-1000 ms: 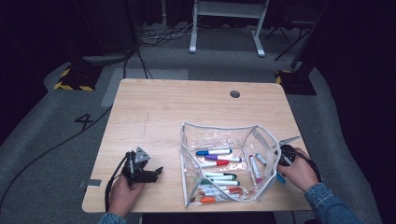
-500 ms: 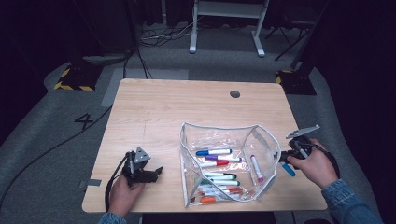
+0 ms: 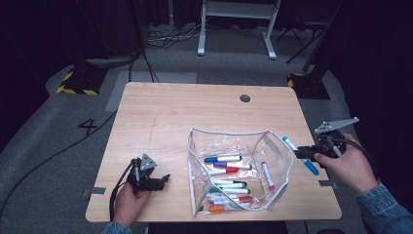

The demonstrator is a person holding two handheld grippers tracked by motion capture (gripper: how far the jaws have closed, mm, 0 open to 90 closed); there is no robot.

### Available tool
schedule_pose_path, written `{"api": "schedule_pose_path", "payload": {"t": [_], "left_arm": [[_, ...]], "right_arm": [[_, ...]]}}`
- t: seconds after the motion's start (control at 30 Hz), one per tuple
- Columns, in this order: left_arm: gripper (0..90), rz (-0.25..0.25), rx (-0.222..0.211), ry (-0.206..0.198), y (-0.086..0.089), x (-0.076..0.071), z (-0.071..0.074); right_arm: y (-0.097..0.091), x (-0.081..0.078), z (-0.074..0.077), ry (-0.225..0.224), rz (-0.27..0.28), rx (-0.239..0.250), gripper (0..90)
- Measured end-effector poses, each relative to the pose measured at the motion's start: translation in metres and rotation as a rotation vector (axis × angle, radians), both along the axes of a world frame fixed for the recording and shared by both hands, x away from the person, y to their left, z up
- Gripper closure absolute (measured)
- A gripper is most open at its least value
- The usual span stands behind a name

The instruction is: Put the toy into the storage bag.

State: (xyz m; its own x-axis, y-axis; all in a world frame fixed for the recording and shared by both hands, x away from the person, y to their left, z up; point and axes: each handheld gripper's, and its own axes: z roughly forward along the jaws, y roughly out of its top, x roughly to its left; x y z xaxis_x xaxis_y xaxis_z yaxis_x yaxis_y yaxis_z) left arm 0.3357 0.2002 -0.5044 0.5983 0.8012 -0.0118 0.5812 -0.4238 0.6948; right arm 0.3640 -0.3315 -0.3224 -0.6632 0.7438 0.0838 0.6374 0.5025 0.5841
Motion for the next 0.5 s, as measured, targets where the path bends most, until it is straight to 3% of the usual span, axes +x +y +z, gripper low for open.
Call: {"api": "schedule_pose_path", "payload": {"t": [0.27, 0.5], "left_arm": [[17.2, 0.0, 0.001, 0.0, 0.0, 0.0, 0.0], [17.2, 0.0, 0.0, -0.001, 0.0, 0.0, 0.0]], "right_arm": [[0.011, -0.008, 0.035, -0.057, 0.047, 0.022, 76.9], [0.034, -0.016, 0.055, -0.087, 0.127, 0.029, 76.8]]}}
